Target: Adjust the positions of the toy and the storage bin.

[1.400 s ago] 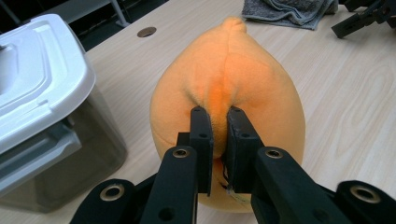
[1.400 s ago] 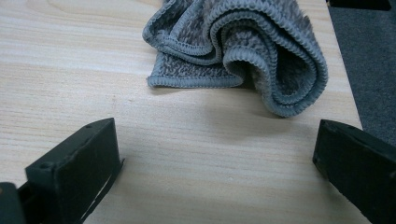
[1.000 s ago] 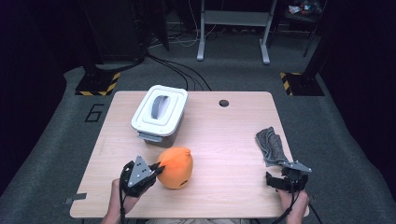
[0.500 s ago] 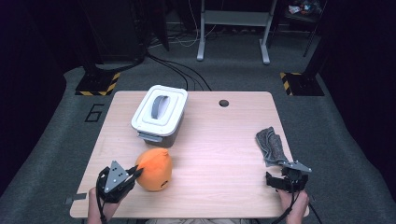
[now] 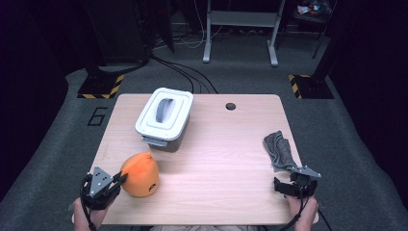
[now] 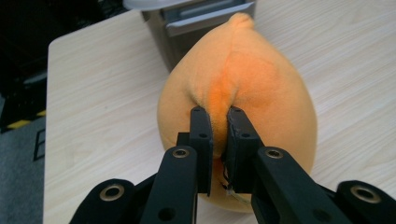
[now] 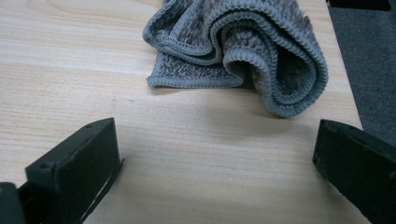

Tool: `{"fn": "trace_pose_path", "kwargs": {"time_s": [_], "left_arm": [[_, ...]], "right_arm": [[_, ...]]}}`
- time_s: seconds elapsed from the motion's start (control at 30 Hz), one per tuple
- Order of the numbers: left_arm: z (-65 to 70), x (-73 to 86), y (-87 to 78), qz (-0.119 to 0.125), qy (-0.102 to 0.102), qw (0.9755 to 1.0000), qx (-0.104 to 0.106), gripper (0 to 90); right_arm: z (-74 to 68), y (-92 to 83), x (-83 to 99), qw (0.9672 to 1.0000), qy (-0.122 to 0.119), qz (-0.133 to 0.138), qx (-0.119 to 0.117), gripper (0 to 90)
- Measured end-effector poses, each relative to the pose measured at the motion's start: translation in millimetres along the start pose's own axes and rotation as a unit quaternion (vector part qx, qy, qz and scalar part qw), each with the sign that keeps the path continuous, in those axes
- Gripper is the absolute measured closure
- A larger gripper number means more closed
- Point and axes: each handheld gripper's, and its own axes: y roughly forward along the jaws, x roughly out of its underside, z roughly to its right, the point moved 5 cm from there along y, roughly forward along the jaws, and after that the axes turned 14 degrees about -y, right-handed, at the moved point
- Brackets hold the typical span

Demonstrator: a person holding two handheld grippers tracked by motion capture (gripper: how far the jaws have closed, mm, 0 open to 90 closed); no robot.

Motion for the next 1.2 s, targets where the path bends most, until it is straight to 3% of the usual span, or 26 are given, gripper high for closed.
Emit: {"fn": "trace_pose_path", "kwargs": {"time_s": [0.07, 0.27, 0.43, 0.57, 0.63, 0.8, 0.87, 1.1, 1.2], "left_arm": [[-12.7, 2.2, 2.3, -0.004, -0.006, 0.9997, -0.025, 82.5], [-36.1, 3.1, 16.1, -0.024, -0.028, 0.9981, -0.049, 82.4], [-48.1, -1.0, 32.5, -0.038, -0.027, 0.9960, -0.076, 82.0], [-59.0, -2.6, 45.9, -0.047, -0.040, 0.9941, -0.090, 81.6], [-65.7, -3.9, 52.6, -0.055, -0.051, 0.9928, -0.093, 81.1], [-80.3, -7.7, 64.5, -0.072, -0.076, 0.9911, -0.082, 80.4], [-84.9, -8.2, 67.9, -0.075, -0.095, 0.9900, -0.072, 79.9], [-100.4, -9.3, 73.0, -0.085, -0.120, 0.9866, -0.070, 71.8], [-107.8, -10.6, 75.0, -0.093, -0.121, 0.9858, -0.070, 64.8]], "right_arm": [[0.1, -0.1, 0.1, 1.0000, -0.001, -0.001, -0.001, 0.0], [0.0, 0.4, -0.3, 1.0000, 0.001, 0.002, 0.001, 0.0], [0.0, 0.3, -0.3, 1.0000, 0.001, 0.002, 0.001, 0.0], [0.0, 0.4, -0.2, 1.0000, 0.001, 0.002, 0.001, 0.0], [0.0, 0.3, -0.3, 1.0000, 0.001, 0.002, 0.001, 0.0], [0.0, 0.3, -0.2, 1.0000, 0.001, 0.002, 0.001, 0.0], [-0.1, 0.3, -0.2, 1.0000, 0.001, 0.002, 0.001, 0.0], [0.0, 0.3, -0.2, 1.0000, 0.000, 0.002, 0.001, 0.0], [0.0, 0.3, -0.2, 1.0000, 0.001, 0.002, 0.001, 0.0]]}}
